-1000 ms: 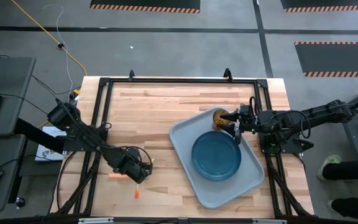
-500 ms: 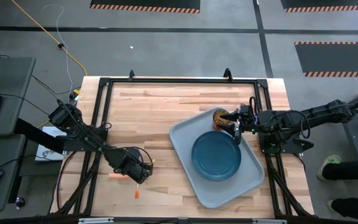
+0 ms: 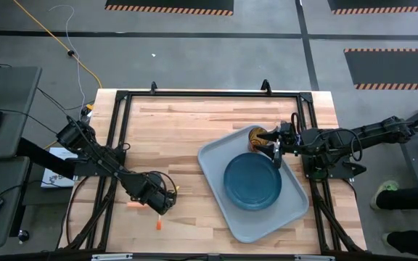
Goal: Pick and place plate/cup/fork/spoon on tray
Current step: Put the orange spoon on the gray serving tray to the left of the blue plate
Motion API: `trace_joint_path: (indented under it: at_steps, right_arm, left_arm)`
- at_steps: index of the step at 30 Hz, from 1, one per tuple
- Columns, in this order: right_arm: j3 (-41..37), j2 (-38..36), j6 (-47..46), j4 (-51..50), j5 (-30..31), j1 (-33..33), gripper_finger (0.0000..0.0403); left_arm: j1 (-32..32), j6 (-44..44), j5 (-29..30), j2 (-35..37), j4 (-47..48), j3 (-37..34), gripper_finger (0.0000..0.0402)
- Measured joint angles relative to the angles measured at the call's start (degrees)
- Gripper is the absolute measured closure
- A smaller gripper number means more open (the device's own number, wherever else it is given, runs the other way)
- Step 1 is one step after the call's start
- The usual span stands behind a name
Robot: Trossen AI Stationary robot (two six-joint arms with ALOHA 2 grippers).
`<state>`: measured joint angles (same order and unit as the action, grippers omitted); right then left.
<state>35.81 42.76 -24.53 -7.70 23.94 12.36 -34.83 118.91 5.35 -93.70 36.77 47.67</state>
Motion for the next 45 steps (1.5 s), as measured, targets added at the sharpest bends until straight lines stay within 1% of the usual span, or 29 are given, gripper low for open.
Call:
trace_joint_path:
  at_steps: [9, 11, 13, 15, 20, 22, 25, 27, 30, 34, 36, 38, 40, 42, 45]
  right_arm:
    - [0.00, 0.00, -0.02, -0.02, 0.07, 0.00, 0.0176]
    - [0.00, 0.00, -0.02, -0.02, 0.07, 0.00, 0.0176]
    - [0.00, 0.00, -0.02, -0.02, 0.07, 0.00, 0.0176]
    - [0.00, 0.00, -0.02, -0.02, 0.09, 0.00, 0.0176]
    - [0.00, 0.00, -1.07, 0.00, 0.11, 0.00, 0.0176]
    - [0.00, 0.00, -1.11, 0.00, 0.11, 0.00, 0.0176]
    - [0.00, 0.00, -1.11, 0.00, 0.11, 0.00, 0.0176]
    - [0.00, 0.00, -1.11, 0.00, 0.11, 0.00, 0.0176]
    - [0.00, 0.00, -1.11, 0.00, 0.13, 0.00, 0.0176]
    - [0.00, 0.00, -1.14, -0.11, 0.15, 0.00, 0.0176]
    - [0.00, 0.02, -1.14, -0.23, 0.15, 0.00, 0.0176]
    - [-0.02, 0.01, -1.14, -0.28, 0.15, 0.00, 0.0176]
    - [-0.02, 0.02, -1.14, -0.28, 0.15, 0.00, 0.0176]
    - [-0.02, 0.00, -1.14, -0.28, 0.15, 0.00, 0.0176]
    - [-0.02, 0.01, -1.14, -0.29, 0.15, 0.00, 0.0176]
  left_arm:
    - [0.35, -0.68, 5.16, 4.33, 6.42, -0.21, 0.0382]
    - [0.46, -0.68, 7.35, 5.64, 7.51, -0.21, 0.0396]
    - [0.44, -0.66, 9.00, 7.09, 8.86, -0.12, 0.0399]
    - [0.67, -0.91, 9.36, 8.39, 10.89, -0.12, 0.0398]
    - [1.32, -8.44, 9.85, 11.39, 11.35, -0.10, 0.0401]
    - [1.51, -9.51, 9.81, 11.76, 10.62, -0.10, 0.0398]
    - [1.51, -9.66, 9.82, 12.00, 8.12, -0.03, 0.0378]
    - [1.51, -9.73, 10.37, 11.87, 6.51, -0.05, 0.0355]
    - [2.30, -13.25, 11.27, 10.50, 2.59, -0.03, 0.0311]
    - [4.73, -19.88, 11.22, 9.71, 1.03, -0.03, 0.0246]
    - [6.51, -23.99, 11.12, 9.76, 1.48, -0.02, 0.0216]
    - [8.41, -28.47, 9.73, 10.13, 2.66, -0.01, 0.0191]
    - [10.03, -34.81, 7.90, 10.37, 2.52, 0.01, 0.0171]
    - [11.50, -42.89, 5.08, 10.28, 2.41, -0.01, 0.0158]
    - [14.18, -53.86, 1.27, 10.28, 1.78, -0.01, 0.0151]
